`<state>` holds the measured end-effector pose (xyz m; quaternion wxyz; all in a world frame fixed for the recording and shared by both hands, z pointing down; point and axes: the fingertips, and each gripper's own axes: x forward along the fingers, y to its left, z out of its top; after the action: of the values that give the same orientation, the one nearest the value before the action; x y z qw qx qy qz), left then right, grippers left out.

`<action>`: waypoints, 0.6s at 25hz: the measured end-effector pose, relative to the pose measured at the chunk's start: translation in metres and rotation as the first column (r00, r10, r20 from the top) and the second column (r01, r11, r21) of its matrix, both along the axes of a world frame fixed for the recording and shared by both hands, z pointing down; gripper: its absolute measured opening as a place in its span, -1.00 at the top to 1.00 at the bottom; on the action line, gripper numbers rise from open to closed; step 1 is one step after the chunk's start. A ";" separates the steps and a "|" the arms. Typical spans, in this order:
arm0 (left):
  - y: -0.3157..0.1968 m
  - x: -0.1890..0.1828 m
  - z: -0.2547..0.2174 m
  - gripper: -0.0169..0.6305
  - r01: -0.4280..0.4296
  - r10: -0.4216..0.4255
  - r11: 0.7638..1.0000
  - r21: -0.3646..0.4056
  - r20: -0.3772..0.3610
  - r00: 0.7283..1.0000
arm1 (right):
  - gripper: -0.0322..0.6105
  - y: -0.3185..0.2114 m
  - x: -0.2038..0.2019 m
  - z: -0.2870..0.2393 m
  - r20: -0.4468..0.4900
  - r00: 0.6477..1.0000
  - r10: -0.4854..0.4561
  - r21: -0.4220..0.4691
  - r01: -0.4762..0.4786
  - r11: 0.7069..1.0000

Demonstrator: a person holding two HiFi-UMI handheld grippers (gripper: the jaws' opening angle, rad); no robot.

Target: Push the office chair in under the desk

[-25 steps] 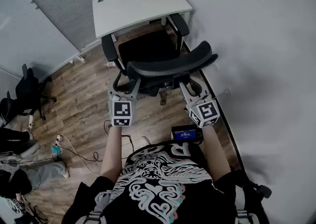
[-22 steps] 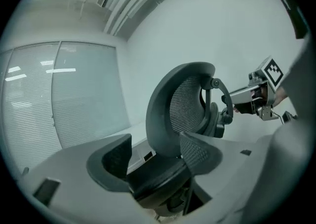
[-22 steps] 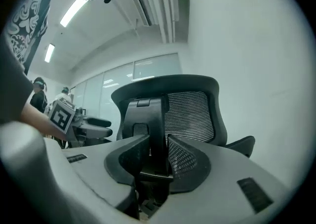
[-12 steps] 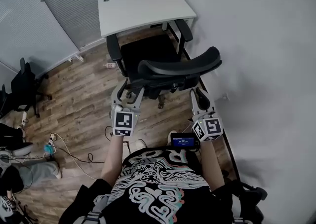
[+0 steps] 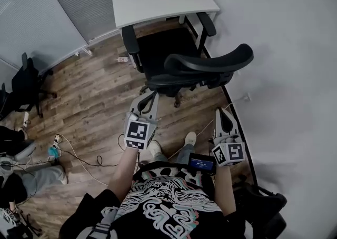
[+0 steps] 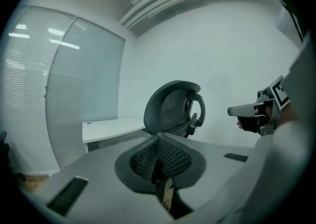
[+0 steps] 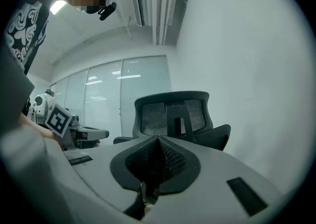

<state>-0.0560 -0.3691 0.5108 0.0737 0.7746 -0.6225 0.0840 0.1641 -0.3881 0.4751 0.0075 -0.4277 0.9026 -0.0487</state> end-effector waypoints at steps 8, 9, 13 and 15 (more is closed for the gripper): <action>0.016 0.013 -0.018 0.90 -0.025 0.022 0.998 0.057 0.042 0.999 | 0.85 0.020 -0.020 -0.002 0.025 1.000 -0.017 0.021 0.017 1.000; 0.016 0.013 -0.022 0.90 -0.019 0.017 0.998 0.056 0.026 1.000 | 0.85 0.020 -0.024 -0.004 0.029 0.999 -0.035 0.023 0.034 0.999; 0.017 0.024 -0.036 0.90 -0.026 0.026 0.998 0.053 0.002 1.000 | 0.85 0.025 -0.029 -0.013 0.051 0.996 -0.072 0.003 0.072 0.997; 0.021 0.033 -0.040 0.90 -0.034 0.033 0.998 0.057 0.014 0.999 | 0.85 0.027 -0.024 -0.016 0.065 0.996 -0.069 0.003 0.069 0.998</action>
<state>-0.0229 -0.3484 0.4707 0.0461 0.7862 -0.6119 0.0726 0.1404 -0.3607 0.4586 0.0353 -0.3944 0.9161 -0.0622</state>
